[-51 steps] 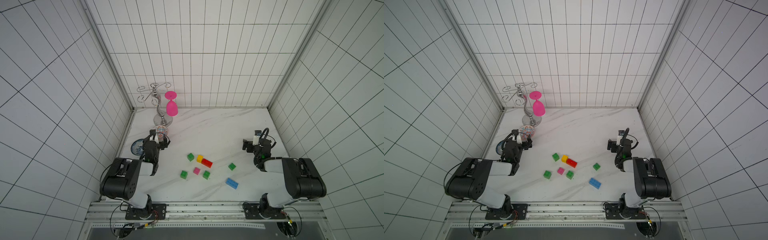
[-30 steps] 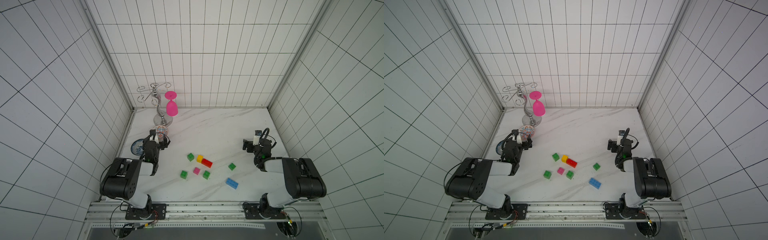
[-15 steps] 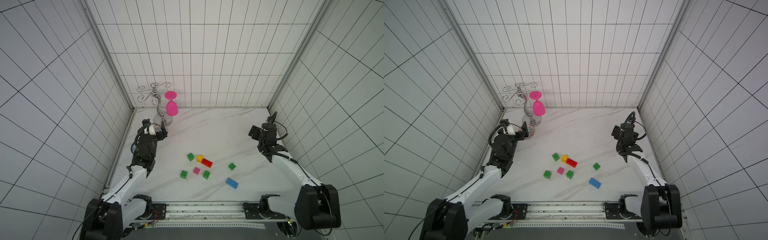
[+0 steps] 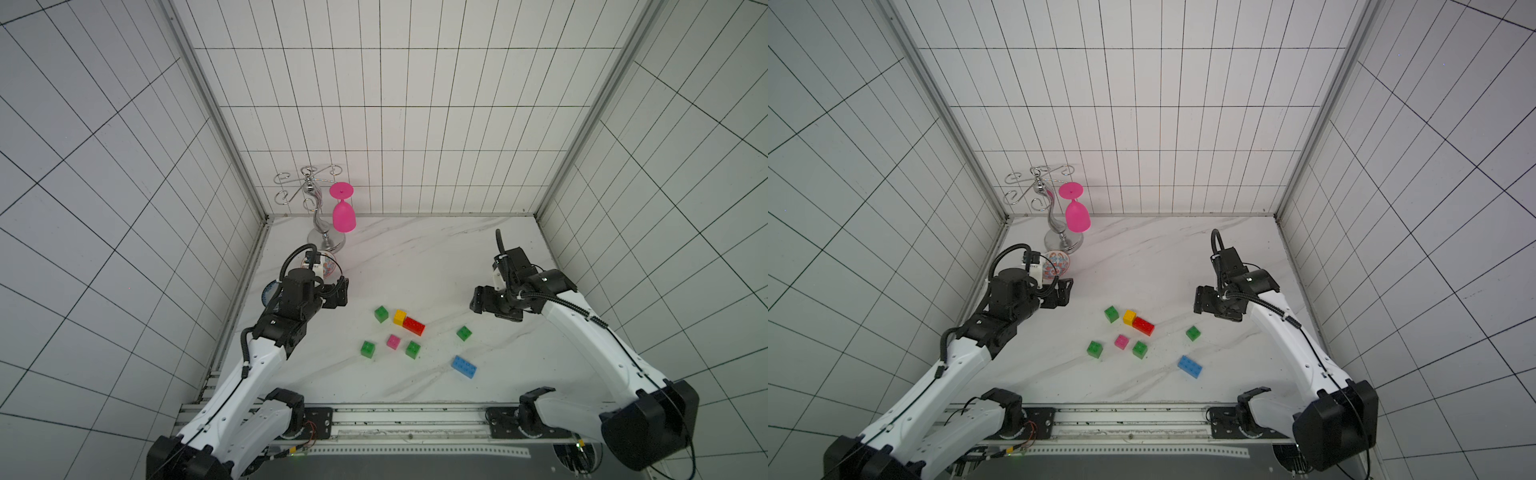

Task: Assemble the letter r with lego
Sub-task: Pick up the lego brick from the center of the board.

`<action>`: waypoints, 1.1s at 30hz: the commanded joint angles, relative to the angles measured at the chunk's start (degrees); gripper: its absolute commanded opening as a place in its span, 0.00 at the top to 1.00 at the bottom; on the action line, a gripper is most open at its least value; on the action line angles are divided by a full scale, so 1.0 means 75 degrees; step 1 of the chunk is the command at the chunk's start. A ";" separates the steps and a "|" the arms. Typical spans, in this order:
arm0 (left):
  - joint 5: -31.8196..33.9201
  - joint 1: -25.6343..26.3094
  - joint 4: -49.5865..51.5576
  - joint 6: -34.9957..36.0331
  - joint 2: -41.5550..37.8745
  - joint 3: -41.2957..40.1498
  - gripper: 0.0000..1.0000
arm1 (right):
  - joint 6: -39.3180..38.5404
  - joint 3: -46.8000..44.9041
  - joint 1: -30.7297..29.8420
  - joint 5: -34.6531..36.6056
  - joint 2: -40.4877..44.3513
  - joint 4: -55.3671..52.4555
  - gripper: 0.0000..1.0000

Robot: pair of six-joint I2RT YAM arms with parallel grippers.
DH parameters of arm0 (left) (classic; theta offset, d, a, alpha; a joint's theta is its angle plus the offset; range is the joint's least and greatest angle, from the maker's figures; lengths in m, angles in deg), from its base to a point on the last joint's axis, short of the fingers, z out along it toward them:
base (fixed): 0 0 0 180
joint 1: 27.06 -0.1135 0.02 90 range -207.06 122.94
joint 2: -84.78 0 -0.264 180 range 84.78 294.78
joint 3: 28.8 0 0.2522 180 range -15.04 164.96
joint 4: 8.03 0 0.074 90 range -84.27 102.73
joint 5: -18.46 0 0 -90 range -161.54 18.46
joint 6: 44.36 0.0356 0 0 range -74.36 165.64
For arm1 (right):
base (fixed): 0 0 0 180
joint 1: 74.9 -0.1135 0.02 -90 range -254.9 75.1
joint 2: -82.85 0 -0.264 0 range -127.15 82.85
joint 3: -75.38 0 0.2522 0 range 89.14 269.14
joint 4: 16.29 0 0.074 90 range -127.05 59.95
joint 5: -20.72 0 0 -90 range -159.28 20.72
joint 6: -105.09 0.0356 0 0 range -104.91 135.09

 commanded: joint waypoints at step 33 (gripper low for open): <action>-0.3019 -0.0963 0.2077 -0.2572 0.0324 0.0326 0.03 | -0.4303 0.3629 -0.3001 -0.0564 -0.5351 0.1222 0.25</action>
